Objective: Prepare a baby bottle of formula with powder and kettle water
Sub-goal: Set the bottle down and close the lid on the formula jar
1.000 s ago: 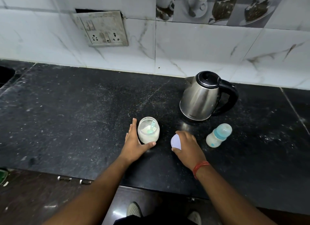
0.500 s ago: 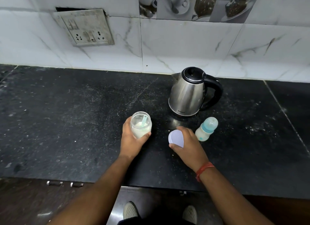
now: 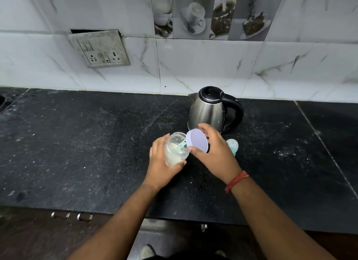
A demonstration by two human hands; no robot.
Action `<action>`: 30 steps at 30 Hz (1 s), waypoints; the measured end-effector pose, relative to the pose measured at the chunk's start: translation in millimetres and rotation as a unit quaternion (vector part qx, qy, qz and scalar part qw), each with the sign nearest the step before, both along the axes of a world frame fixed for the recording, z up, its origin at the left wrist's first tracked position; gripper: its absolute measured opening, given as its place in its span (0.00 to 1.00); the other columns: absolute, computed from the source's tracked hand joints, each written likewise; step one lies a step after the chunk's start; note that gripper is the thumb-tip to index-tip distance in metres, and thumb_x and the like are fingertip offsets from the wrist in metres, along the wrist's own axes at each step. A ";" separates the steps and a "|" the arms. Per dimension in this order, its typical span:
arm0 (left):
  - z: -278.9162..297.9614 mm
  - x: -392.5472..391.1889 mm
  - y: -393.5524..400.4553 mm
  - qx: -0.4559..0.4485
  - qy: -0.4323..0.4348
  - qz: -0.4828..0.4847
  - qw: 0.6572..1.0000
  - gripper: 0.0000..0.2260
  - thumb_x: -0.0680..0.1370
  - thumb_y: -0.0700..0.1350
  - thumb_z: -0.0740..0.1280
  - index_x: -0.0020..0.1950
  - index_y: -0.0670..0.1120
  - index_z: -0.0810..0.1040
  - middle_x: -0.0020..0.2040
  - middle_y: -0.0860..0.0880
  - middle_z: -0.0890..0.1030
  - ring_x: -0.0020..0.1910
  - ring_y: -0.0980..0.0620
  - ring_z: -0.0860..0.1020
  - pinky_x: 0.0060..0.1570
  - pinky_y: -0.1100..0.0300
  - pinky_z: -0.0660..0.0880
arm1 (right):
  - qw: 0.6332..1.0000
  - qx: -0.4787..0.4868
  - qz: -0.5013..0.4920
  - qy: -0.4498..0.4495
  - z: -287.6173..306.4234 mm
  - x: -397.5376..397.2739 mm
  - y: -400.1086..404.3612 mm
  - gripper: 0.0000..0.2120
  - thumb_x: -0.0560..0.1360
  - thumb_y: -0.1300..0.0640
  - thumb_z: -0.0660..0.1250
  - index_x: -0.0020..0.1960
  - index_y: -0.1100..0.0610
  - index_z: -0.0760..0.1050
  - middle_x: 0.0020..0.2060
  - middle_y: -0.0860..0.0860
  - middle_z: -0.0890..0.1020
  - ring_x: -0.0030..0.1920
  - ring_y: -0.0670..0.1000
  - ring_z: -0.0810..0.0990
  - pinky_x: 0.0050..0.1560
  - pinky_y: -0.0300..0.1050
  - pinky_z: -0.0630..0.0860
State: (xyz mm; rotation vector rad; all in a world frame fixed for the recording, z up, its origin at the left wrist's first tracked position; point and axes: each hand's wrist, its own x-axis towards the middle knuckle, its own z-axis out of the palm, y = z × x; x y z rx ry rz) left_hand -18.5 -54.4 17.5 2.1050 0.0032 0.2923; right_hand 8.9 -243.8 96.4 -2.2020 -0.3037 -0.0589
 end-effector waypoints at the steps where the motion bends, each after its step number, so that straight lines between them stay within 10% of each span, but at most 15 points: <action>1: 2.3 0.0 -3.1 -0.001 -0.004 -0.009 1.000 0.42 0.66 0.59 0.75 0.77 0.52 0.64 0.69 0.60 0.64 0.72 0.55 0.65 0.74 0.50 0.65 | 1.000 -0.009 0.014 -0.010 5.7 0.2 -0.8 0.35 0.72 0.49 0.77 0.74 0.49 0.66 0.69 0.45 0.73 0.68 0.46 0.72 0.70 0.46 0.70; 24: 60.0 2.1 -29.0 0.004 -0.013 -0.076 0.997 0.38 0.64 0.52 0.77 0.68 0.73 0.62 0.66 0.64 0.66 0.70 0.55 0.65 0.70 0.58 0.67 | 0.983 -0.124 0.103 -0.083 41.2 4.6 -25.4 0.38 0.73 0.40 0.73 0.77 0.51 0.64 0.72 0.47 0.71 0.72 0.49 0.67 0.74 0.44 0.63; 30: 54.6 -1.5 -32.7 0.028 0.007 -0.072 0.997 0.41 0.64 0.53 0.77 0.75 0.57 0.66 0.68 0.59 0.65 0.69 0.53 0.63 0.70 0.59 0.64 | 0.975 -0.211 0.050 -0.048 37.8 4.5 -15.5 0.35 0.77 0.34 0.61 0.76 0.54 0.63 0.70 0.55 0.72 0.69 0.58 0.73 0.67 0.52 0.71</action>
